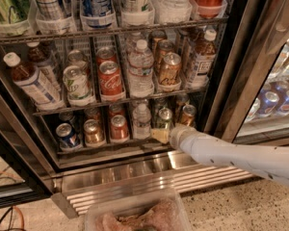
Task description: Pick green can from bottom shelf of fridge
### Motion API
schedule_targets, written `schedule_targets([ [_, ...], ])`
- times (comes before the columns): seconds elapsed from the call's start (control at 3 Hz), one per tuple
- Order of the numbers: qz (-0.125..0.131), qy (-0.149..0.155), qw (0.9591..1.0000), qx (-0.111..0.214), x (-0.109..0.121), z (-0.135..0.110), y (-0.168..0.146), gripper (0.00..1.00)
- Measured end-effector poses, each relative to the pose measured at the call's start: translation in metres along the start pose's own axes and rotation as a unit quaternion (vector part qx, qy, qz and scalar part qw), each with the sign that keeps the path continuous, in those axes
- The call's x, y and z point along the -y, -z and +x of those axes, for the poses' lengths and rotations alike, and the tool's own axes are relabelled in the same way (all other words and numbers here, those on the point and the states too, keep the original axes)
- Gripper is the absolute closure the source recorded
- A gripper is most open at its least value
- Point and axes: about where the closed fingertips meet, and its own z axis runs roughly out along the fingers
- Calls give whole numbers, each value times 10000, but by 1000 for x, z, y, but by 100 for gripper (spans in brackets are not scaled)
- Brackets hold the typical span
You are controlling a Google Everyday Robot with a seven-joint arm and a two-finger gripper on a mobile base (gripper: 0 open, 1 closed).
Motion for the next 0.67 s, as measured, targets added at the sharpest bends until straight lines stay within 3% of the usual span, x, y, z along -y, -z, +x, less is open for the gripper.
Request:
schedule_targets([
  [0.67,148,-15,9998,101,12,-5,-11,33],
])
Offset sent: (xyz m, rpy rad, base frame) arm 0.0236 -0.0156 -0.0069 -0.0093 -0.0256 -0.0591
